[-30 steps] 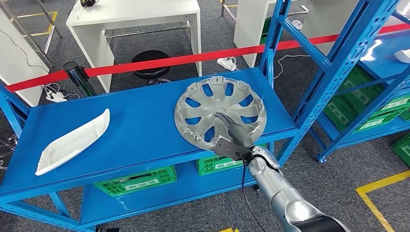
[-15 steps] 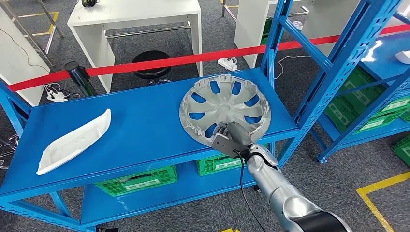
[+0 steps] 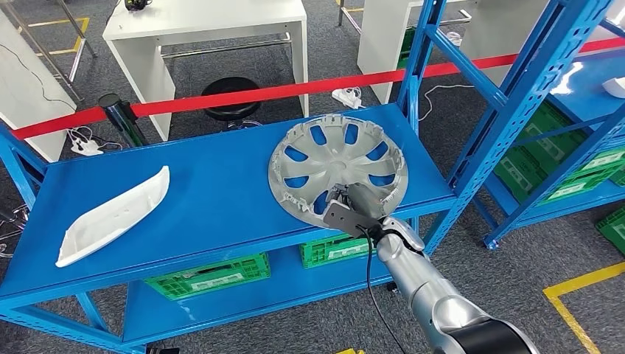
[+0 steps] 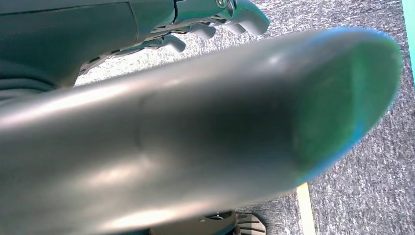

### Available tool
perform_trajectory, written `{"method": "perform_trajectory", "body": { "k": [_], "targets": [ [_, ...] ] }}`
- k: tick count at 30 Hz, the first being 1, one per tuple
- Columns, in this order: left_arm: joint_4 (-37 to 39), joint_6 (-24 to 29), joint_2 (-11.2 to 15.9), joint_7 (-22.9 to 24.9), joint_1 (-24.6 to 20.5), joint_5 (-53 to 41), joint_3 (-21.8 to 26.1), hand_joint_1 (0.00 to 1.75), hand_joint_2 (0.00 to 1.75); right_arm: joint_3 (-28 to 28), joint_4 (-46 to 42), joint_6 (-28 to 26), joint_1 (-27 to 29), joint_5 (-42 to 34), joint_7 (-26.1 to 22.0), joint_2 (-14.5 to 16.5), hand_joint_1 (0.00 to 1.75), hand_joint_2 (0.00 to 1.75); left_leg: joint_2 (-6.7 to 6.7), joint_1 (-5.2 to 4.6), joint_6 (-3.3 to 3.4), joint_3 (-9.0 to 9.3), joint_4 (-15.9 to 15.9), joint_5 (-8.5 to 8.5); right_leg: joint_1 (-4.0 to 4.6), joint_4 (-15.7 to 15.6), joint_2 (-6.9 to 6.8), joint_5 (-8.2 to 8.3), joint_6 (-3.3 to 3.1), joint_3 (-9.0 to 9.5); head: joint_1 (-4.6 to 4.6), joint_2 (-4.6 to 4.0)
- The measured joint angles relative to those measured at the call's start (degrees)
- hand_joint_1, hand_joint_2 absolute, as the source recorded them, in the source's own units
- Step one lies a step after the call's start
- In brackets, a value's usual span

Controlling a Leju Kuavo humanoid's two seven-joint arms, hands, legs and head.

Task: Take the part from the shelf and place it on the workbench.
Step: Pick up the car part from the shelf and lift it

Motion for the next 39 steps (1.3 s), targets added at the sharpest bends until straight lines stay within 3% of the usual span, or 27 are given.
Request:
{"method": "perform_trajectory", "body": {
  "k": [8, 14, 27, 28, 31, 32, 35, 39],
  "targets": [
    [0.0, 0.1, -0.1, -0.1, 0.0, 0.0, 0.0, 0.0, 0.0, 0.0, 0.0, -1.5, 0.0, 0.1, -0.1, 0.0, 1.75, 1.75, 0.0, 0.0, 0.0, 0.0, 0.0, 0.0, 0.0, 0.0, 0.0, 0.0, 0.0, 0.0, 0.0, 0.0],
    [0.1, 0.0, -0.1, -1.7, 0.0, 0.0, 0.0, 0.0, 0.0, 1.2, -1.6, -8.1, 0.3, 3.8, 2.1, 0.2, 1.75, 1.75, -0.01, 0.0, 0.0, -0.02, 0.0, 0.0, 0.0, 0.0, 0.0, 0.01, 0.01, -0.01, 0.0, 0.0],
    [0.1, -0.5, -0.1, -2.6, -0.1, -2.2, 0.0, 0.0, 0.0, 5.2, -19.3, -11.8, 2.7, 13.3, 10.9, -0.8, 1.75, 1.75, 0.06, 0.0, -0.01, -0.1, 0.0, 0.0, 0.01, 0.0, 0.05, 0.02, 0.01, -0.15, 0.0, 0.0],
    [0.1, -0.5, -0.1, -2.6, -0.1, -2.3, 0.0, 0.0, 0.0, 5.4, -20.4, -11.7, 2.9, 13.6, 11.2, -0.9, 1.5, 1.75, 0.07, 0.0, -0.01, -0.1, 0.0, 0.0, 0.01, 0.0, 0.05, 0.02, 0.01, -0.15, 0.0, -0.01],
    [0.1, -0.5, -0.1, -2.5, -0.1, -2.7, 0.0, 0.0, 0.0, 5.9, -23.0, -11.0, 3.4, 13.4, 11.3, -1.1, 0.19, 1.75, 0.06, 0.0, -0.01, -0.11, 0.0, 0.0, 0.01, 0.0, 0.04, 0.02, 0.01, -0.15, 0.0, -0.01],
    [0.1, -0.5, -0.1, -2.5, -0.1, -2.9, 0.0, 0.0, 0.0, 6.0, -23.6, -10.4, 3.6, 13.0, 11.2, -1.1, 0.0, 1.31, 0.06, 0.0, -0.01, -0.11, 0.0, 0.0, 0.01, 0.0, 0.04, 0.02, 0.01, -0.15, 0.0, -0.01],
    [0.1, -0.5, -0.1, -2.3, -0.1, -3.1, 0.0, 0.0, 0.0, 6.0, -24.6, -8.9, 3.9, 11.8, 10.9, -1.1, 0.0, 0.0, 0.06, 0.0, -0.01, -0.11, 0.0, 0.0, 0.01, 0.0, 0.04, 0.02, 0.02, -0.15, 0.0, 0.0],
    [0.1, -0.5, -0.1, -2.1, -0.1, -3.1, 0.0, 0.0, 0.0, 6.0, -24.7, -8.1, 4.2, 11.6, 10.9, -1.1, 0.0, 0.0, 0.05, 0.0, -0.01, -0.11, 0.0, 0.0, 0.0, 0.0, 0.03, 0.02, 0.02, -0.15, 0.0, 0.0]
  ]
}}
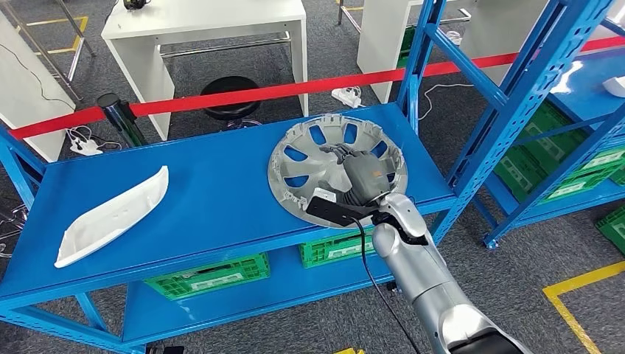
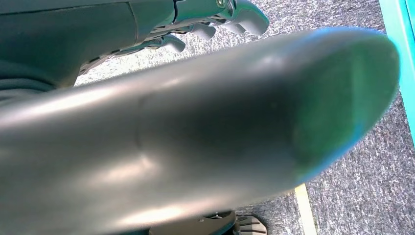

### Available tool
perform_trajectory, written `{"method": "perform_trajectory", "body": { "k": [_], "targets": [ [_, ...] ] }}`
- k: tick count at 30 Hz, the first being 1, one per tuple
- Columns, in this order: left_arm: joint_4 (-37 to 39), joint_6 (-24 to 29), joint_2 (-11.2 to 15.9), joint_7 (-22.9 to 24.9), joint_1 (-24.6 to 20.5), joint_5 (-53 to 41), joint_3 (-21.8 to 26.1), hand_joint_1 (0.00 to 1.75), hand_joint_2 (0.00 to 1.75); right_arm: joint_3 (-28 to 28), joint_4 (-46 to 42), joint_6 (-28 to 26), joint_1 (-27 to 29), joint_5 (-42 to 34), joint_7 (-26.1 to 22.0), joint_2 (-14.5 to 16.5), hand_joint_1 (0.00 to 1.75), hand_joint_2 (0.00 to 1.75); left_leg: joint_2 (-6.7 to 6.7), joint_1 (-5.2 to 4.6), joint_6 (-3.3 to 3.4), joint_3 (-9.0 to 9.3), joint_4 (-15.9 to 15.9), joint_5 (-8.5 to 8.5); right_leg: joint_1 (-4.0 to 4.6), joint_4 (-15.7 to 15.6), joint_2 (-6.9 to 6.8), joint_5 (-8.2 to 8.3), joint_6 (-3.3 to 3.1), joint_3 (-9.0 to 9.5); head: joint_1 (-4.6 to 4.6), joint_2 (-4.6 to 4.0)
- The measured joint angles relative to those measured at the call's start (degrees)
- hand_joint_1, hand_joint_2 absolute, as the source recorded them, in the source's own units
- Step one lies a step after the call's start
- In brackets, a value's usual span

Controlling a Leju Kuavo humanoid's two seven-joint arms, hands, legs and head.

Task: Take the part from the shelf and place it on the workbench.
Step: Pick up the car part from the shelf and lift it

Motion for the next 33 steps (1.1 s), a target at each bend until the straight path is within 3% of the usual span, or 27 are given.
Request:
{"method": "perform_trajectory", "body": {
  "k": [14, 33],
  "targets": [
    [0.0, -0.1, -0.3, 1.1, 0.0, -1.1, -0.1, 0.0, 0.0, 3.1, 2.3, 4.0, -0.4, 3.8, 4.2, -0.9, 0.0, 0.0, -0.01, 0.0, 0.0, -0.02, 0.0, 0.0, 0.0, 0.0, -0.01, 0.0, 0.0, -0.01, 0.0, -0.01],
    [0.0, 0.4, -1.7, 1.9, -0.5, -1.9, -0.1, 0.0, 0.0, 5.7, 15.6, 7.1, -2.6, -0.4, 0.5, -1.7, 0.0, 0.0, -0.04, 0.0, 0.0, -0.06, 0.0, 0.0, 0.0, 0.0, -0.04, 0.0, 0.0, -0.02, 0.0, -0.01]
  ]
}}
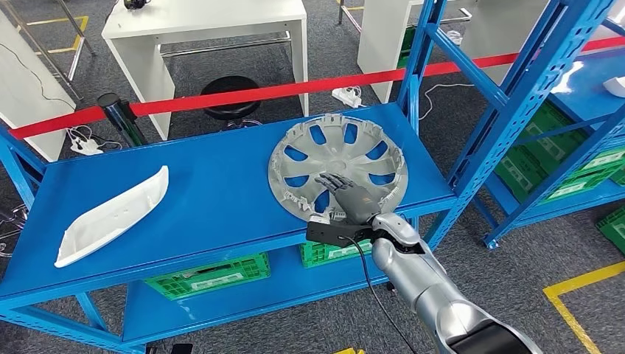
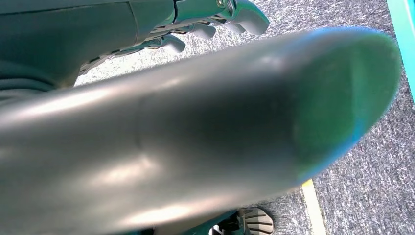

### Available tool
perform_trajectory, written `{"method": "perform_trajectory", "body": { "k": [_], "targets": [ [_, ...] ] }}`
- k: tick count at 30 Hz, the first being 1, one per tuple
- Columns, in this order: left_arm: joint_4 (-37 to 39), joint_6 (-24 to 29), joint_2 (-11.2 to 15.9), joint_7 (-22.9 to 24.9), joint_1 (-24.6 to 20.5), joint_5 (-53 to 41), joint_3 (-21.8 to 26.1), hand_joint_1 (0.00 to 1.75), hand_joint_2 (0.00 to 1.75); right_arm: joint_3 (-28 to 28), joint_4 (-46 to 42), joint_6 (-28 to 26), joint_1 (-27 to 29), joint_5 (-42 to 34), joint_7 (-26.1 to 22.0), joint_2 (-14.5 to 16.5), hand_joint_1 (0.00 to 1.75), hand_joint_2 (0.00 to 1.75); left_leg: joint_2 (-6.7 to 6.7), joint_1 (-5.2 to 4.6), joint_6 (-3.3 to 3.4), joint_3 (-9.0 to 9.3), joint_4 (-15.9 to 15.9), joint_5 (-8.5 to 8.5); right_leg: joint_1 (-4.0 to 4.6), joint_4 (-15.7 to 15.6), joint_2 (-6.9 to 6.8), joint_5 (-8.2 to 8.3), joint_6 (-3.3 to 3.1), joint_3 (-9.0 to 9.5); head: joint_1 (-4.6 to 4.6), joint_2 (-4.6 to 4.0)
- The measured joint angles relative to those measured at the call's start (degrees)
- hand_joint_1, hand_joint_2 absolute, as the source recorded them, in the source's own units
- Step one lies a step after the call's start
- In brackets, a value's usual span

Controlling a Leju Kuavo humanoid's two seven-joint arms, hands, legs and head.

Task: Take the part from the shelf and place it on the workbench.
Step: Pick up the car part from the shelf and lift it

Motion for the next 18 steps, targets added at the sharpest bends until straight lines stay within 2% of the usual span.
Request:
{"method": "perform_trajectory", "body": {
  "k": [7, 11, 18],
  "targets": [
    [0.1, 0.0, -0.3, 0.1, 0.0, 0.3, 0.0, 0.0, 0.0, 0.6, 3.4, -0.2, -1.4, 0.1, 0.6, 0.0, 0.0, 0.0, 0.0, 0.0, 0.0, -0.01, 0.0, 0.0, 0.0, 0.0, 0.0, 0.0, 0.0, -0.01, 0.0, -0.01],
    [0.1, 0.0, -0.3, 0.0, 0.0, 0.4, 0.0, 0.0, 0.0, 0.8, 4.3, -0.3, -1.4, 0.1, 0.7, 0.0, 0.0, 1.75, 0.01, 0.0, 0.0, -0.01, 0.0, -0.01, 0.0, 0.0, 0.0, 0.0, 0.0, -0.01, 0.0, 0.0],
    [0.2, 0.0, -0.4, -0.2, 0.0, 0.8, 0.0, 0.0, 0.0, 1.1, 4.9, -1.1, -1.6, 0.1, 1.0, 0.0, 0.0, 1.75, 0.01, 0.0, 0.0, 0.0, 0.0, 0.0, 0.0, 0.0, 0.01, 0.0, 0.0, -0.01, 0.0, 0.0]
  ]
}}
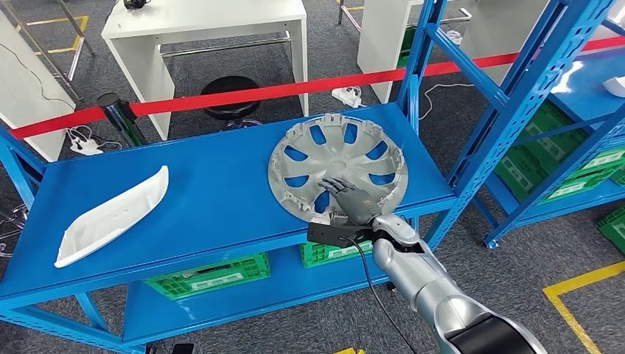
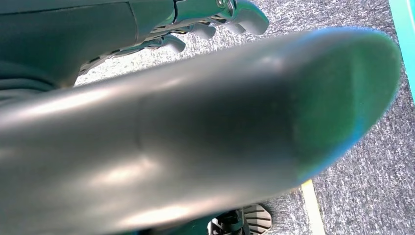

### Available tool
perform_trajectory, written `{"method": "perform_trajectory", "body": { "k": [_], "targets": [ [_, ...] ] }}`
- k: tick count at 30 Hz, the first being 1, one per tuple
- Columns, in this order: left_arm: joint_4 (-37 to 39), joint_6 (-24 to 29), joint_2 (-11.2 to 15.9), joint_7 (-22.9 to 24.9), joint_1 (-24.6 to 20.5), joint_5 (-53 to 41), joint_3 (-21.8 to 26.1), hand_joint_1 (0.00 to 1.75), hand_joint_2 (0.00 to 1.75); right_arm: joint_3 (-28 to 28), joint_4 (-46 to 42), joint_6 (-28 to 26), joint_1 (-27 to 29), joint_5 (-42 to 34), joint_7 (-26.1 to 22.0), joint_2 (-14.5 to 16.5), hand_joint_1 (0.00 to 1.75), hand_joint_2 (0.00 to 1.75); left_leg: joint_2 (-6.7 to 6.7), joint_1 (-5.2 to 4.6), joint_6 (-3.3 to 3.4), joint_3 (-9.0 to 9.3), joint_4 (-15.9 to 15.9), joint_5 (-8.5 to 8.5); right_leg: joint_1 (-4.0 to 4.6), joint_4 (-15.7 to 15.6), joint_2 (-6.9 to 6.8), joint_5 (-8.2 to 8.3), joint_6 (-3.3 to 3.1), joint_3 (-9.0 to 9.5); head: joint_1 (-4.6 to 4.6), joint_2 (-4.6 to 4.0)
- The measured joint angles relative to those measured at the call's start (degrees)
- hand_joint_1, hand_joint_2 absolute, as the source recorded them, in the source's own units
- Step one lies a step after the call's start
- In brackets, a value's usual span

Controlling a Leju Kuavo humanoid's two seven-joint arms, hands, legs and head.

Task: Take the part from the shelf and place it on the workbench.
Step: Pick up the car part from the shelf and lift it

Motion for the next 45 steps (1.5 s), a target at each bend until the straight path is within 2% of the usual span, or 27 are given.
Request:
{"method": "perform_trajectory", "body": {
  "k": [17, 18, 21, 22, 41, 43, 45],
  "targets": [
    [0.0, 1.2, -0.2, -0.1, 0.0, 0.0, 0.0, 0.0, 0.0, 0.6, 0.0, -0.1, 0.1, 0.3, 1.1, -0.1, 0.0, 1.75, 0.01, 0.0, 0.0, 0.02, 0.0, 0.0, 0.0, 0.0, 0.01, 0.0, 0.0, 0.02, 0.0, 0.0],
    [0.0, 1.2, -0.2, 0.0, 0.0, 0.0, 0.0, 0.0, 0.0, 0.7, 0.0, -0.1, 0.1, 0.3, 1.2, -0.1, 0.26, 1.75, 0.01, 0.0, 0.0, 0.03, 0.0, 0.0, 0.0, 0.0, 0.01, 0.0, 0.0, 0.02, 0.0, 0.0],
    [0.0, 1.2, -0.2, 0.1, 0.0, 0.0, 0.0, 0.0, 0.0, 1.0, 0.0, -0.1, 0.0, 0.3, 1.4, -0.1, 1.57, 1.75, 0.01, 0.0, 0.0, 0.03, 0.0, 0.0, 0.0, 0.0, 0.01, 0.0, 0.0, 0.02, 0.0, 0.01],
    [0.0, 1.2, -0.2, 0.1, 0.0, 0.0, 0.0, 0.0, 0.0, 1.1, 0.0, -0.1, 0.0, 0.3, 1.4, -0.1, 1.75, 1.75, 0.01, 0.0, 0.0, 0.03, 0.0, 0.0, 0.0, 0.0, 0.01, 0.0, 0.0, 0.02, 0.0, 0.01],
    [0.0, 2.8, -0.4, -0.2, 0.0, -0.3, 0.0, 0.0, 0.0, 2.7, 0.1, -0.7, 0.2, 0.6, 1.4, -0.4, 1.75, 1.75, 0.05, 0.0, 0.0, 0.08, 0.0, 0.03, 0.0, 0.0, 0.06, 0.13, 0.06, 0.04, 0.0, 0.0],
    [0.0, 3.8, -0.4, -0.4, 0.0, -0.7, 0.0, 0.0, 0.0, 2.8, 0.1, -0.8, 0.2, 0.6, 1.4, -0.4, 1.75, 1.75, 0.05, 0.0, 0.0, 0.08, 0.0, 0.03, 0.0, 0.0, 0.06, 0.13, 0.06, 0.04, 0.0, 0.0],
    [0.0, 6.9, -0.5, -1.2, 0.0, -1.0, 0.0, 0.0, 0.0, 2.9, 0.1, -1.1, 0.2, 0.6, 1.5, -0.4, 1.75, 1.75, 0.05, 0.0, 0.0, 0.08, 0.0, 0.03, 0.0, 0.0, 0.06, 0.13, 0.06, 0.04, 0.0, 0.01]
  ]
}}
